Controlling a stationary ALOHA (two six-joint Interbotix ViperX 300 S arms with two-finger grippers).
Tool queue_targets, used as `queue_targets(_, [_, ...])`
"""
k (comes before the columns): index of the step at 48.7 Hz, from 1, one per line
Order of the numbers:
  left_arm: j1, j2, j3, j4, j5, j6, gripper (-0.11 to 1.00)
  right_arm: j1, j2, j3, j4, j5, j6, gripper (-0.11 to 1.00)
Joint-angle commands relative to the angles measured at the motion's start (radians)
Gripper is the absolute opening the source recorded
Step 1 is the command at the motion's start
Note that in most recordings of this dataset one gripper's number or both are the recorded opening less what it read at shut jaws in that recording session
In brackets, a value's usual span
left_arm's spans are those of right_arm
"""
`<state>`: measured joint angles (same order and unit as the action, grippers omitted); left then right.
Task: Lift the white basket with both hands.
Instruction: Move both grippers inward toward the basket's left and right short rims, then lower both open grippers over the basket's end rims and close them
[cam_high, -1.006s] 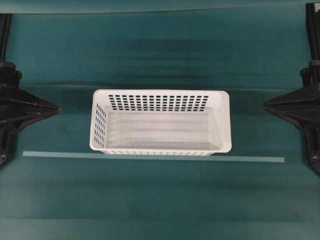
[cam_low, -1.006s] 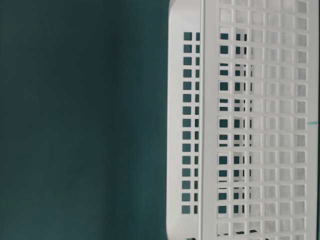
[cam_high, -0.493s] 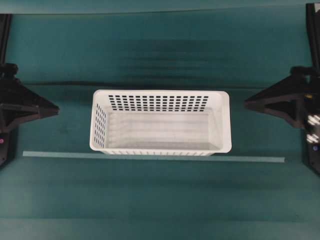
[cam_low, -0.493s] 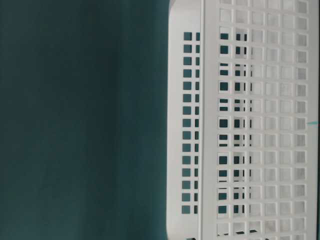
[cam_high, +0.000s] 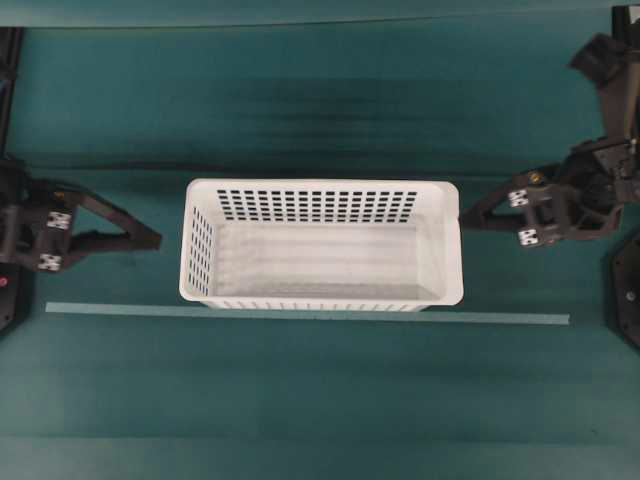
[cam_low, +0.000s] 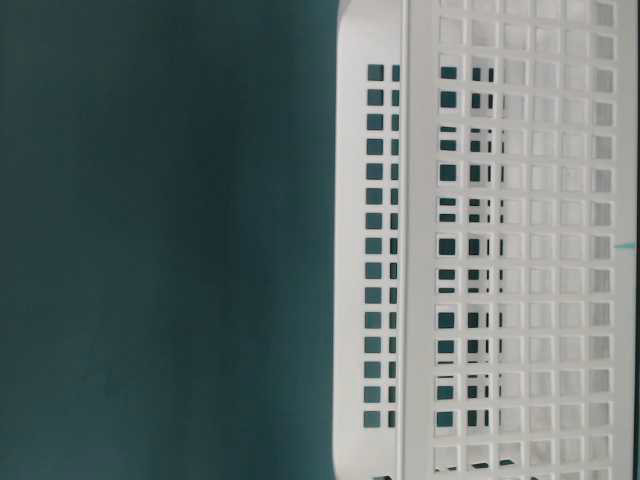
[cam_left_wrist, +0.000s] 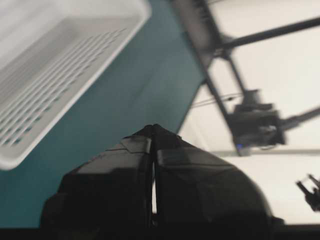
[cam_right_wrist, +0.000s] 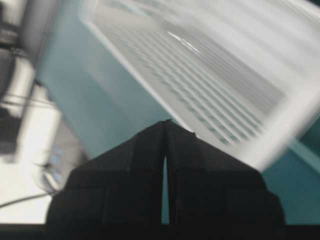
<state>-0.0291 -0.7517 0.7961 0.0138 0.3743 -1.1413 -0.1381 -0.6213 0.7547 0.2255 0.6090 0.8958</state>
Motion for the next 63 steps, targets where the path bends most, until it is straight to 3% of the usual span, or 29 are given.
queue_targets(1, [0.014, 0.046, -0.046, 0.003, 0.078, -0.048, -0.03, -0.005, 0.071, -0.067, -0.008, 0.137, 0.046, 0.0])
queue_targets(6, [0.025, 0.086, -0.083, 0.008, 0.212, -0.097, -0.03, -0.003, 0.133, -0.126, -0.049, 0.273, 0.11, 0.0])
queue_targets(13, [0.028, 0.16, -0.135, 0.009, 0.393, -0.115, -0.03, 0.011, 0.232, -0.215, -0.123, 0.419, 0.167, 0.0])
queue_targets(26, [0.029, 0.318, -0.249, 0.009, 0.603, -0.124, -0.03, 0.025, 0.393, -0.357, -0.204, 0.666, 0.153, 0.0])
queue_targets(32, [0.044, 0.348, -0.265, 0.017, 0.635, -0.123, -0.03, 0.021, 0.425, -0.376, -0.207, 0.673, 0.14, 0.0])
queue_targets(42, [0.078, 0.365, -0.252, 0.02, 0.615, -0.127, -0.03, 0.02, 0.433, -0.374, -0.202, 0.571, 0.163, 0.05])
queue_targets(49, [0.078, 0.368, -0.241, 0.02, 0.58, -0.123, 0.0, 0.018, 0.442, -0.367, -0.202, 0.552, 0.195, 0.25])
queue_targets(55, [0.08, 0.37, -0.23, 0.02, 0.563, -0.123, 0.1, 0.023, 0.449, -0.345, -0.201, 0.543, 0.225, 0.54])
queue_targets(60, [0.078, 0.371, -0.23, 0.02, 0.546, -0.124, 0.33, 0.032, 0.449, -0.314, -0.201, 0.517, 0.245, 0.81])
queue_targets(63, [0.081, 0.374, -0.227, 0.02, 0.54, -0.124, 0.51, 0.035, 0.449, -0.299, -0.201, 0.492, 0.249, 0.89])
